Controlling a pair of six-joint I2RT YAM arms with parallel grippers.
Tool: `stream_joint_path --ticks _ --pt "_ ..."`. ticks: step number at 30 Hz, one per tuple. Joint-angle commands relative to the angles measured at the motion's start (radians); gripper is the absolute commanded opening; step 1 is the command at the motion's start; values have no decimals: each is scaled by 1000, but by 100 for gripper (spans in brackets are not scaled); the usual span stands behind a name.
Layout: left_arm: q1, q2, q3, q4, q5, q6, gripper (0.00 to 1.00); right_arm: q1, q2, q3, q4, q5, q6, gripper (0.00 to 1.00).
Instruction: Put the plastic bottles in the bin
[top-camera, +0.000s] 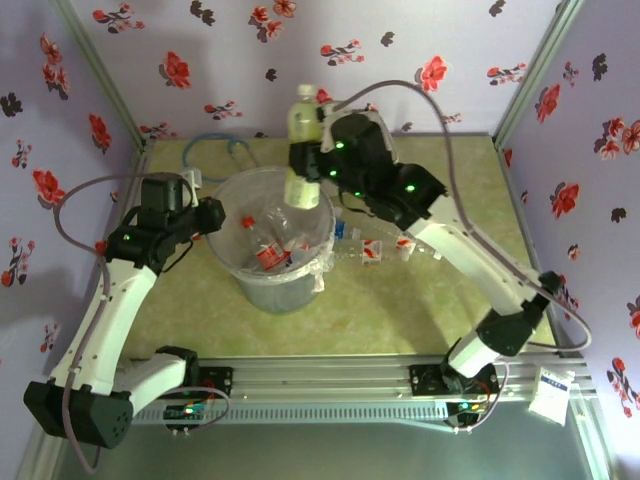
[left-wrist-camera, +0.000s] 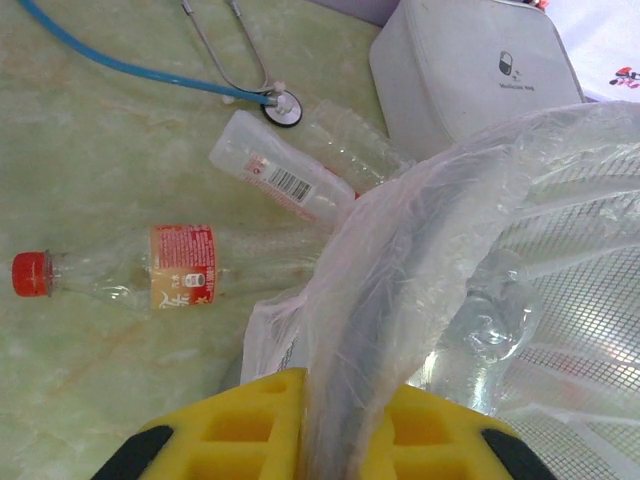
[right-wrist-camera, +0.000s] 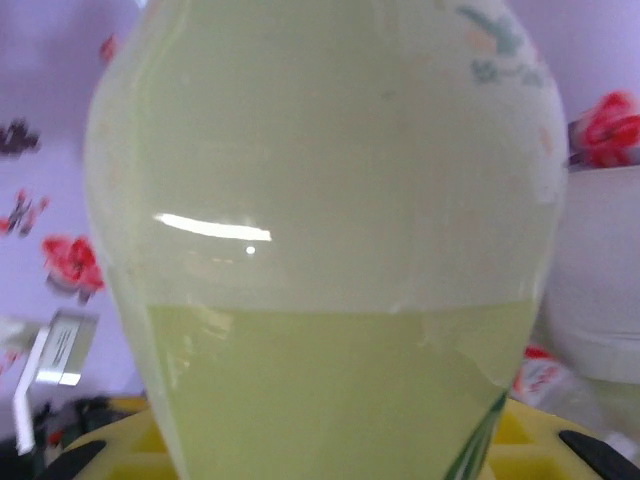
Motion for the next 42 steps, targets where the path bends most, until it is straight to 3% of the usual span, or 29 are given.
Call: stream_joint_path --ticks 1,6,10,15,23,25,28,33,36,38,39,42 --pt "-2 5 -30 49 -4 4 0 49 91 58 -77 -92 -50 0" --pt "-3 -1 -39 48 -9 9 0 111 209 138 -201 -69 -77 0" --pt "-2 -4 -40 42 -23 16 0 148 242 106 -216 -58 -69 0" --pt "-3 -3 -39 45 -33 20 0 154 227 -17 -133 -95 39 0" --pt "-2 -6 -50 42 -37 26 0 152 206 -159 -4 -159 196 10" --pt "-3 -4 -49 42 -39 27 0 152 187 -204 40 -161 229 19" --pt "-2 -3 -48 44 -41 27 0 150 173 -230 63 -152 243 47" --pt "-3 11 -43 48 -41 26 0 138 158 -228 64 -133 235 69" --pt "-3 20 -36 46 -41 24 0 135 129 -241 78 -109 223 90" --pt "-3 18 -35 48 -41 22 0 131 115 -238 73 -95 208 93" --pt "-2 15 -35 50 -42 21 0 126 108 -235 68 -87 200 99" --pt "-2 14 -36 50 -43 20 0 115 89 -223 58 -68 167 99"
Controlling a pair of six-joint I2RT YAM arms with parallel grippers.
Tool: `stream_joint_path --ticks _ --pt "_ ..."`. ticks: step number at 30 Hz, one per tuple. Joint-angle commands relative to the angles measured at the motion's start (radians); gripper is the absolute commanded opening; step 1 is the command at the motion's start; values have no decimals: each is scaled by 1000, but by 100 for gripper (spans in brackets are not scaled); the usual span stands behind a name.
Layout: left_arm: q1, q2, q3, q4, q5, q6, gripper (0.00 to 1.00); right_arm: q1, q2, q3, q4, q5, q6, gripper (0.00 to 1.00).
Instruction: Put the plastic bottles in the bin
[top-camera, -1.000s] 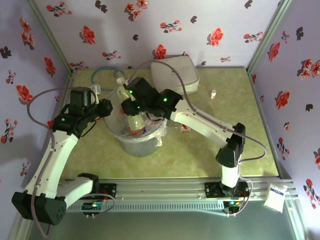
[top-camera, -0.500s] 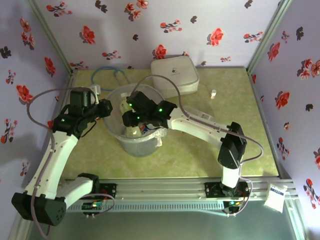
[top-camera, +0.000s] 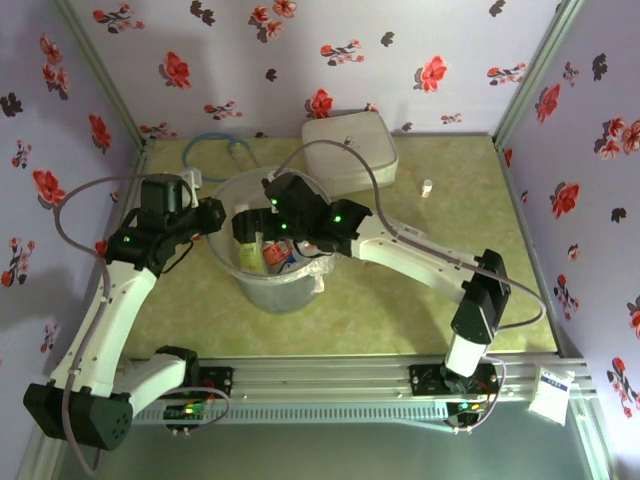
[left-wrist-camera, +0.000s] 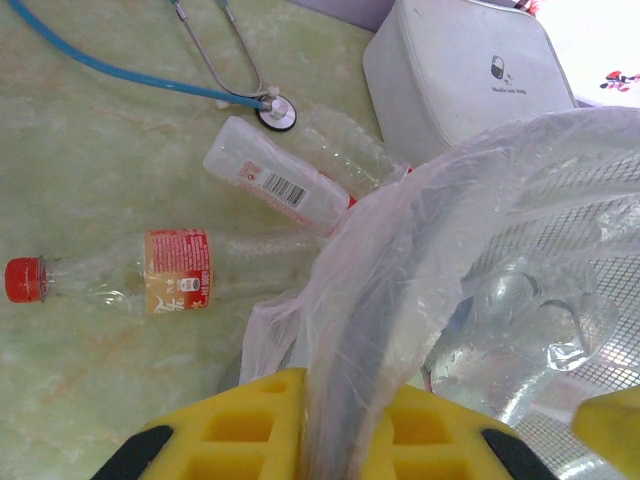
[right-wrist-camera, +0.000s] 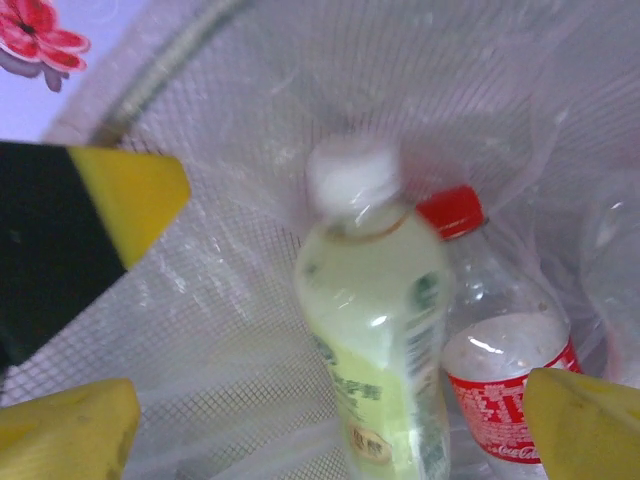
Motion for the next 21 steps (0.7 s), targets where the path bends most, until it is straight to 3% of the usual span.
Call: stream_joint_path --ticks 1,9,15,21 --pt "-3 24 -20 30 -47 19 0 -21 -50 4 -21 69 -53 99" --pt "-3 16 -22 26 -46 17 0 -72 -228 -123 88 247 -106 99" --pt "-3 14 -28 30 -48 21 0 -316 -466 -392 169 201 83 99" --pt "-3 21 -34 46 -46 8 0 -535 -598 -606 62 197 332 99"
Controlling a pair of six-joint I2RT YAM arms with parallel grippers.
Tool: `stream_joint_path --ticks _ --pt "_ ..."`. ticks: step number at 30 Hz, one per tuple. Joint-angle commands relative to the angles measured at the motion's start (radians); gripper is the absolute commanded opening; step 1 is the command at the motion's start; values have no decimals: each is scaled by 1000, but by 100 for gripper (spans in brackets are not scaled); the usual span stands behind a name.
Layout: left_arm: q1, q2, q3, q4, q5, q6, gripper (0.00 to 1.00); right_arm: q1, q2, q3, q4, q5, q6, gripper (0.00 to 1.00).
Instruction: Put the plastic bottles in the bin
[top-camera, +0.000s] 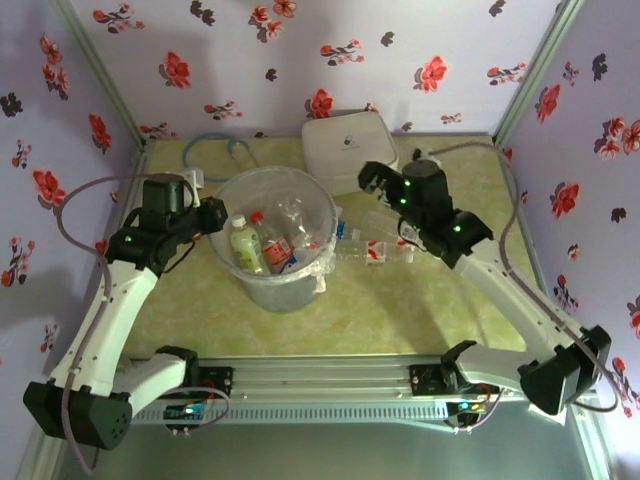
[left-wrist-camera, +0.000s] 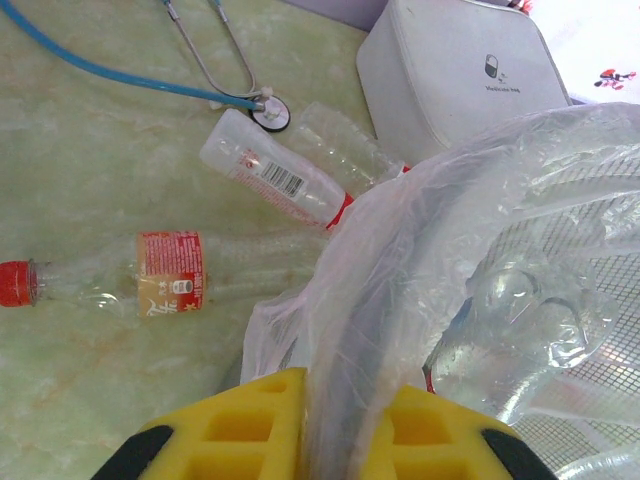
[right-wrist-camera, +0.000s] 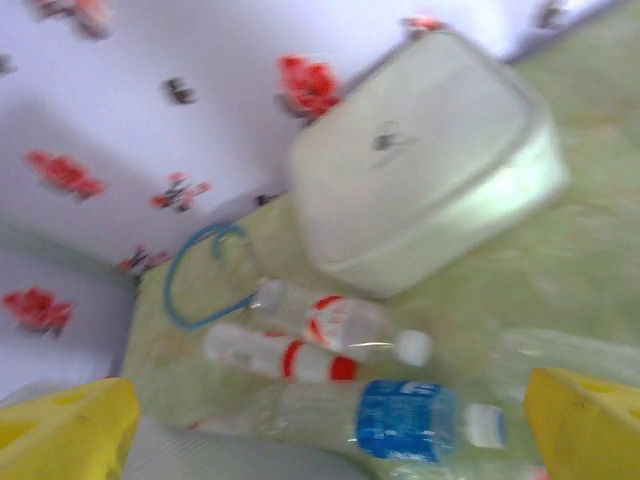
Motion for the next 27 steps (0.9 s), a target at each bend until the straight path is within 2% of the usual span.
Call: stream_joint_path --ticks 1,4,6,10,19,27 --pt "6 18 -34 35 -45 10 0 -71 -46 -112 -79 7 211 99" --pt "8 12 -39 35 -45 10 0 -119 -49 -199 -118 -9 386 94" --pt "6 8 -43 35 -46 8 0 -137 -16 -258 -97 -66 487 90" --pt "6 3 -51 31 -50 6 0 -123 76 -369 78 -190 641 84" --pt "8 -8 -67 27 -68 7 0 -54 273 -371 191 -186 713 96" --pt "7 11 -67 26 -76 17 0 -14 377 -372 262 -177 787 97"
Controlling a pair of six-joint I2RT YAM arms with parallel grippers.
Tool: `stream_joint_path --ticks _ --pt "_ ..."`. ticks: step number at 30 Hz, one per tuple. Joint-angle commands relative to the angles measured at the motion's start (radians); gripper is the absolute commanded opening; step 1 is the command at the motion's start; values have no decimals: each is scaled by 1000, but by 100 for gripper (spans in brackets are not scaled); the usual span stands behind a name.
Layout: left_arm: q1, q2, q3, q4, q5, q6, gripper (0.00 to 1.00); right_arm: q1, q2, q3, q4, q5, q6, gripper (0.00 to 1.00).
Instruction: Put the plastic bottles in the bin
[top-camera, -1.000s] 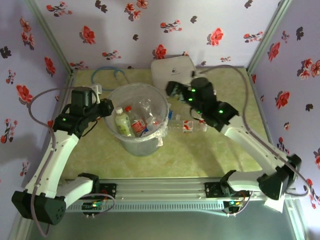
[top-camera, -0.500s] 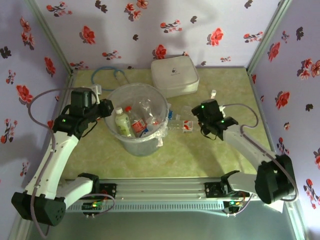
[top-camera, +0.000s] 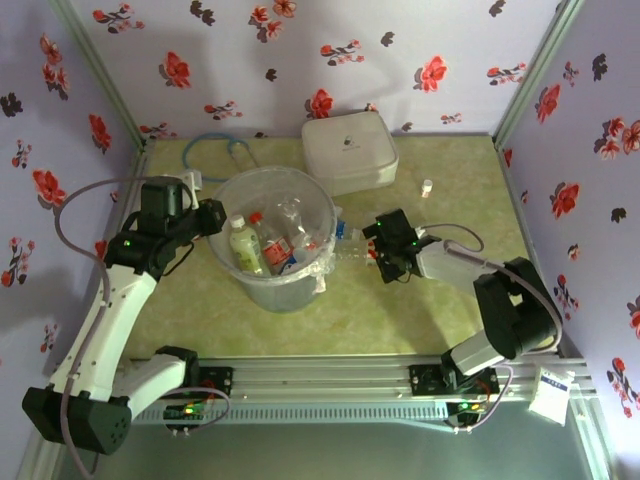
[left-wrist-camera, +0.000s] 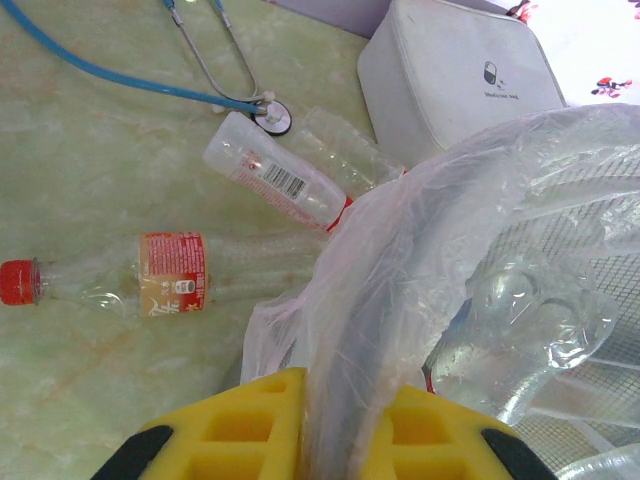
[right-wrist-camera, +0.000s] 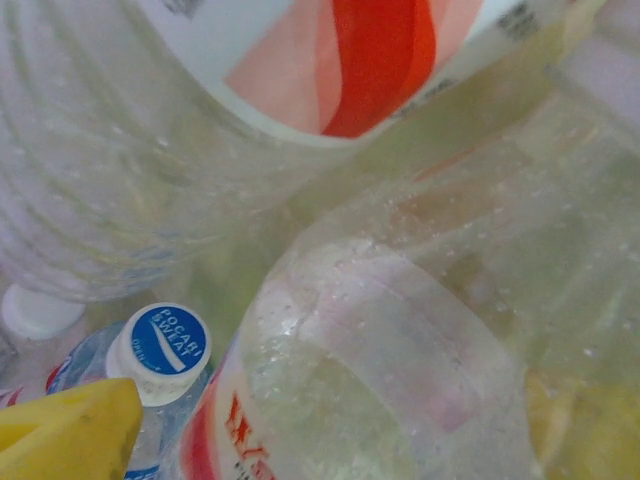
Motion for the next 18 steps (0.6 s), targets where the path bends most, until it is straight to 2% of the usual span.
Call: stream_joint_path --ticks 1,10,18 --pt "6 40 -41 13 -71 23 0 33 39 14 52 13 65 97" --pt "6 27 -45 2 -75 20 0 65 70 -16 99 45 114 92" --pt "6 24 -44 -3 -73 14 0 45 -17 -58 77 72 106 68"
